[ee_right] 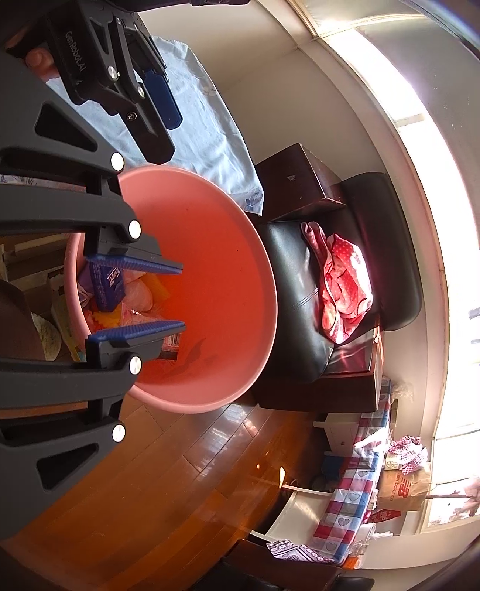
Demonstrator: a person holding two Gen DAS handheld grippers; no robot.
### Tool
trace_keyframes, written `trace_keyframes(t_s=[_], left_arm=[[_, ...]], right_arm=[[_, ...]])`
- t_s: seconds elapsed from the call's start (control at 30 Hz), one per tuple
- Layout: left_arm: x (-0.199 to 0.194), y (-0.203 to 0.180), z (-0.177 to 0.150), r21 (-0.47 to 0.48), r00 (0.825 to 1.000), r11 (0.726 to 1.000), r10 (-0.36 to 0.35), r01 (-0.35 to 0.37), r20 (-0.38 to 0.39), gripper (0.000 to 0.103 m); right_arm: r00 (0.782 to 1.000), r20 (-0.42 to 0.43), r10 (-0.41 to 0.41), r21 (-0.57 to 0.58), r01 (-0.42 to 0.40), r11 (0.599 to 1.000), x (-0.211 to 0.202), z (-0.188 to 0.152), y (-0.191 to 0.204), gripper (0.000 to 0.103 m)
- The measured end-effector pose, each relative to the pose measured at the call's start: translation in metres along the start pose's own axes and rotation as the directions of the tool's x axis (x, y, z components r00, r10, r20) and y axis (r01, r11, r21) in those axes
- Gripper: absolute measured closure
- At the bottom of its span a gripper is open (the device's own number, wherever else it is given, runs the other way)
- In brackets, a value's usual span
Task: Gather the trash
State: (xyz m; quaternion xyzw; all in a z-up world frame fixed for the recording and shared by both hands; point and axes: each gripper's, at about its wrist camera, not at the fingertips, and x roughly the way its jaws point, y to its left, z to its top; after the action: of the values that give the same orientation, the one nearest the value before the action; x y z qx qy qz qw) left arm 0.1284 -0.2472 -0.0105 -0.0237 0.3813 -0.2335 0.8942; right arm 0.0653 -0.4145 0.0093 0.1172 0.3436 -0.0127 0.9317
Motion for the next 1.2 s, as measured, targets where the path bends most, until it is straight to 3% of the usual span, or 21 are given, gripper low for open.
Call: trace_keyframes(t_s=[0.27, 0.87, 1.0, 1.2], left_arm=[[-0.029, 0.006, -0.007, -0.013, 0.998, 1.0, 0.023, -0.022, 0.051, 0.036], [-0.103, 0.012, -0.036, -0.04, 0.983, 0.995, 0.092, -0.087, 0.159, 0.035], [-0.114, 0.013, -0.043, -0.042, 0.98, 0.995, 0.101, -0.095, 0.171, 0.035], [-0.124, 0.013, -0.052, -0.044, 0.98, 0.994, 0.101, -0.095, 0.172, 0.035]], right_arm=[[0.998, 0.057, -0.019, -0.028, 0.02, 0.999, -0.023, -0.01, 0.021, 0.077], [0.996, 0.086, 0.007, -0.133, 0.005, 0.991, -0.068, -0.036, 0.071, 0.076], [0.995, 0.097, 0.02, -0.135, -0.007, 0.991, -0.077, -0.043, 0.077, 0.063], [0.995, 0.104, 0.003, -0.155, 0.013, 0.988, -0.085, -0.055, 0.084, 0.063]])
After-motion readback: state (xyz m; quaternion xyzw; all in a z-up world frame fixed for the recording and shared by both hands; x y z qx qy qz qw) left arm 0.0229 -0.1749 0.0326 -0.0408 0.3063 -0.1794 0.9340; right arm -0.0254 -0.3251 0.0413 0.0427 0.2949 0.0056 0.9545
